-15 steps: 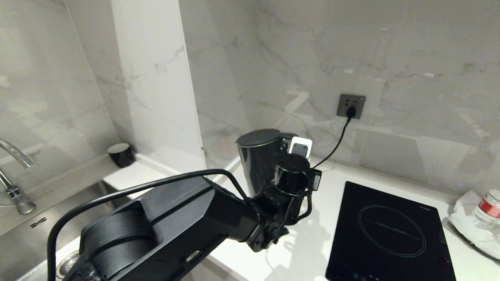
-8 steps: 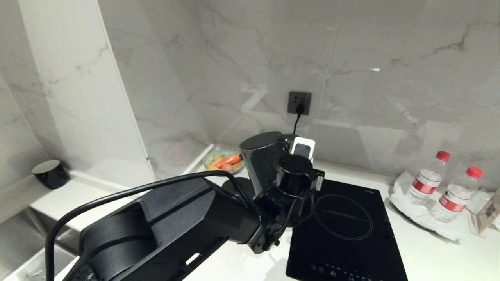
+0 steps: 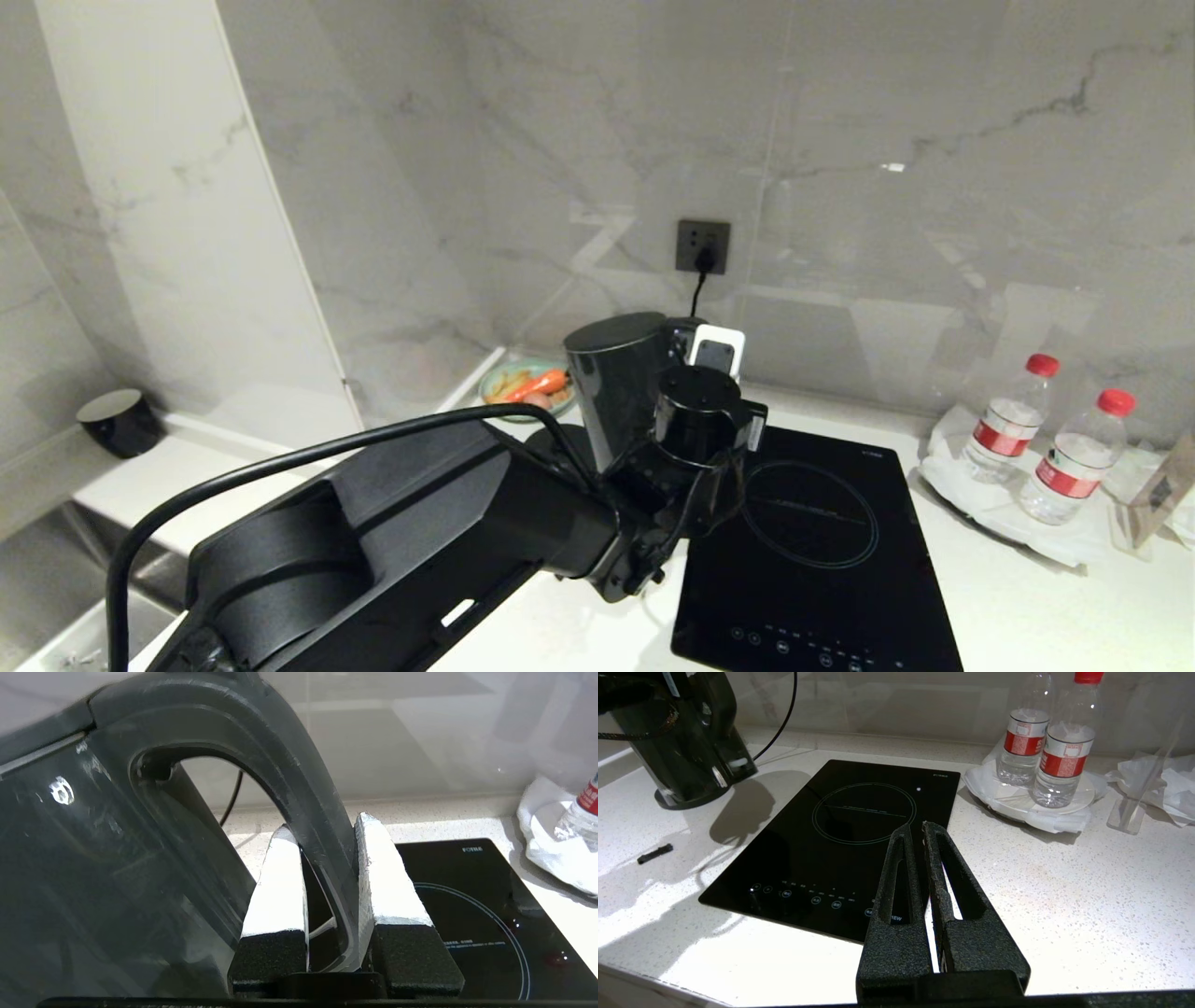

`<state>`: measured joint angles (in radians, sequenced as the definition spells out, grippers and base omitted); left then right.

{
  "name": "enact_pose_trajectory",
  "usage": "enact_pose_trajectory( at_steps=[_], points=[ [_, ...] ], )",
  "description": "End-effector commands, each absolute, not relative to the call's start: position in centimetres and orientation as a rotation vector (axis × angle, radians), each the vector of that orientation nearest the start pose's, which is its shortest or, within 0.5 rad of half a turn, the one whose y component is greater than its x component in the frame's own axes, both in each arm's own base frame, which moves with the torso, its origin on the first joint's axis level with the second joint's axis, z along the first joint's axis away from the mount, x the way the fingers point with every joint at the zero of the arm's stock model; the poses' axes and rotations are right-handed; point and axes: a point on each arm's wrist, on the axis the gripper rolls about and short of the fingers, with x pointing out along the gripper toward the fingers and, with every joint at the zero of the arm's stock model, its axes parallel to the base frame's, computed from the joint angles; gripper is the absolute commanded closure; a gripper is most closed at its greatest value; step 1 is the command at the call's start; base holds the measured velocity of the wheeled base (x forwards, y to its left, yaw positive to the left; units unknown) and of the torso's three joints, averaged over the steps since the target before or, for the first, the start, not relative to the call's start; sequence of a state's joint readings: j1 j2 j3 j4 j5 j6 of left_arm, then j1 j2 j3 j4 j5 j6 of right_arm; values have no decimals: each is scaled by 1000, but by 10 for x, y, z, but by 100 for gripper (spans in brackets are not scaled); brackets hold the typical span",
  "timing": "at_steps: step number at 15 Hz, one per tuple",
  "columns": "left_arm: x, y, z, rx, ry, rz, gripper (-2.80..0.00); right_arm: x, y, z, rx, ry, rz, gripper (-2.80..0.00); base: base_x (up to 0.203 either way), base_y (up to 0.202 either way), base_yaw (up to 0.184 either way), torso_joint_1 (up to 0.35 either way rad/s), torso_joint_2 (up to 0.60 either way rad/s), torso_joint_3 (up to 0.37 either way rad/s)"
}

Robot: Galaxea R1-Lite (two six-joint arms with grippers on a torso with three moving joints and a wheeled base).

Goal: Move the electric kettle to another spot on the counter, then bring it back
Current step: Place it on the power base

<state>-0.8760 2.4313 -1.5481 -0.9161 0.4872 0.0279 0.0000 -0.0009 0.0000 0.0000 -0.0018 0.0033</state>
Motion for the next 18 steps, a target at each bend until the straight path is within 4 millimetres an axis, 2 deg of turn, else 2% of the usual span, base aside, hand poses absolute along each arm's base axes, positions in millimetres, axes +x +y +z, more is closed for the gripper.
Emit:
enact_pose_trajectory(
  at_steps=[1,4,9,12,15,18],
  points=[
    [327,-372,119,-4,-45,-377,0,-23,0,75,3,0,-2,0,0,0,0,0,0,0],
    [325,-370,125,-11,-54,-376,0,-23,0,75,3,0,-2,0,0,0,0,0,0,0],
    [327,-371,121,1,-51,-375,0,-23,0,75,3,0,-2,0,0,0,0,0,0,0],
    [339,-368,119,14,-63,-352,0,-23,0,75,3,0,-2,0,0,0,0,0,0,0],
    [359,-362,116,30,-81,-315,0,-23,0,75,3,0,-2,0,0,0,0,0,0,0],
    [377,-361,101,56,-66,-289,0,-23,0,75,3,0,-2,0,0,0,0,0,0,0]
  ],
)
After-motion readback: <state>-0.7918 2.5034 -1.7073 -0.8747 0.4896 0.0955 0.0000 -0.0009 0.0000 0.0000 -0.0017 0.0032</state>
